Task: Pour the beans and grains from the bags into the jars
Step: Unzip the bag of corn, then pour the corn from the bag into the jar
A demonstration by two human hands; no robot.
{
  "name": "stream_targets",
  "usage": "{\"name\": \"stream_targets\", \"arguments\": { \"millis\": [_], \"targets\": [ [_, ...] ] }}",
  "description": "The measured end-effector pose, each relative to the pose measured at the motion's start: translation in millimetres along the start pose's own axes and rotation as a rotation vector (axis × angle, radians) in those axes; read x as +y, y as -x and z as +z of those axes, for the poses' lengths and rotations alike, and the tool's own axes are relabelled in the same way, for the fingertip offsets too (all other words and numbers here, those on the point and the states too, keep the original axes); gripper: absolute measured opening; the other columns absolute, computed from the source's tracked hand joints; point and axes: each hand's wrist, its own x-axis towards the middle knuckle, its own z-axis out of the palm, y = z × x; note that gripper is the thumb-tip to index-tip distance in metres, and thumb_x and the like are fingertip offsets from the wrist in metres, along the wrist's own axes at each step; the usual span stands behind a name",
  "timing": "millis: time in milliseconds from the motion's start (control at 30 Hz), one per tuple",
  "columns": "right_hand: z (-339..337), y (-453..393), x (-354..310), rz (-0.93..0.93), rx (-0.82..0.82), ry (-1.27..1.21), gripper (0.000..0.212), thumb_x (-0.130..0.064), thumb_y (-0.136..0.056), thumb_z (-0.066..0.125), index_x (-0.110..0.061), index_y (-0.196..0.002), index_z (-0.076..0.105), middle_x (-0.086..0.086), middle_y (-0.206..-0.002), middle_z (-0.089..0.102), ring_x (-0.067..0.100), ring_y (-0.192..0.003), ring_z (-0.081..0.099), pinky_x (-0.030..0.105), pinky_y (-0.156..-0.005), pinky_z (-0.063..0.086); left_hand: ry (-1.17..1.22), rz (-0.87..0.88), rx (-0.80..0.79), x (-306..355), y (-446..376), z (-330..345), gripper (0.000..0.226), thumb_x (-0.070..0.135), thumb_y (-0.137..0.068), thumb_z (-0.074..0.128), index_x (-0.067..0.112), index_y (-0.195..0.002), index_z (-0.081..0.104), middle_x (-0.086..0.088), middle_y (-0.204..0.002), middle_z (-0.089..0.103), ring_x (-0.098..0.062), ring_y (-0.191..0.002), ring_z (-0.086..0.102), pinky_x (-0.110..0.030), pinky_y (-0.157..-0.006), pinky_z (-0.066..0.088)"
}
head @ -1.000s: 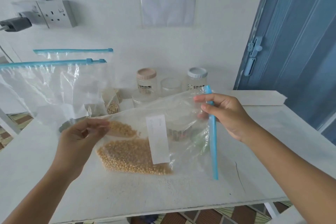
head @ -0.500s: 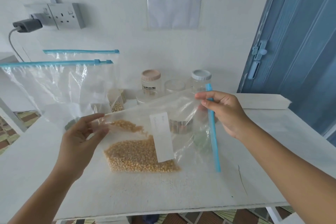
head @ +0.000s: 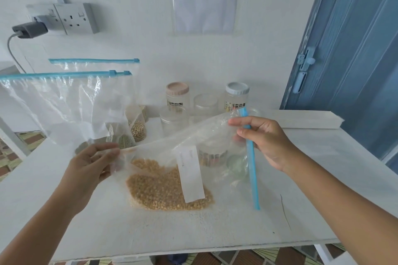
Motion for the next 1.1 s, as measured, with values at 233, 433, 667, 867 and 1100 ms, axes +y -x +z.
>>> {"name": "stream_targets", "arguments": {
  "millis": [233, 433, 667, 867, 1100],
  "targets": [
    [-5, -3, -6, 0.061, -0.12, 0.165, 0.037, 0.001, -0.099, 0.063, -0.029, -0.11, 0.081, 0.001, -0.103, 0.069, 0.016, -0.083, 0.073, 0.018, -0.083, 0.055, -0.016, 0.027, -0.064, -5, -7, -1, 0.024, 0.005, -0.097, 0.066, 0.01, -0.119, 0.072, -0.016, -0.096, 0.073, -0.019, -0.08, 0.071, -0.041, -0.091, 0.053],
    [-7, -12, -12, 0.05, -0.313, 0.428, 0.036, -0.006, -0.1, 0.065, -0.037, -0.11, 0.08, -0.018, -0.113, 0.073, 0.018, -0.085, 0.074, 0.027, -0.094, 0.055, 0.007, 0.049, -0.086, -4, -14, 2, 0.027, 0.004, -0.096, 0.067, 0.01, -0.121, 0.071, -0.012, -0.082, 0.058, -0.02, -0.074, 0.058, -0.044, -0.092, 0.048],
    [-1, -26, -10, -0.08, -0.326, 0.631, 0.023, -0.015, -0.098, 0.07, -0.036, -0.099, 0.078, 0.004, -0.088, 0.073, 0.021, -0.081, 0.071, 0.034, -0.086, 0.056, 0.05, 0.069, -0.07, -3, -17, 11, 0.026, -0.001, -0.097, 0.065, 0.008, -0.12, 0.07, -0.001, -0.068, 0.057, -0.01, -0.06, 0.06, -0.037, -0.083, 0.046],
    [0, -34, 4, -0.191, -0.1, 0.602, 0.021, -0.007, -0.097, 0.069, -0.027, -0.099, 0.077, -0.001, -0.091, 0.073, 0.018, -0.079, 0.07, 0.034, -0.08, 0.057, 0.086, 0.117, -0.008, 3, -20, 16, 0.025, 0.001, -0.098, 0.064, 0.01, -0.121, 0.07, -0.002, -0.082, 0.068, -0.01, -0.069, 0.067, -0.023, -0.067, 0.057],
    [-1, -53, -4, -0.107, -0.106, 0.661, 0.022, -0.015, -0.098, 0.07, -0.035, -0.099, 0.078, -0.011, -0.096, 0.077, 0.011, -0.08, 0.073, 0.024, -0.084, 0.055, 0.123, 0.172, 0.02, 9, -30, 28, 0.025, 0.001, -0.101, 0.062, 0.014, -0.12, 0.071, 0.002, -0.083, 0.068, -0.015, -0.085, 0.068, -0.029, -0.084, 0.056]
  ]
}}
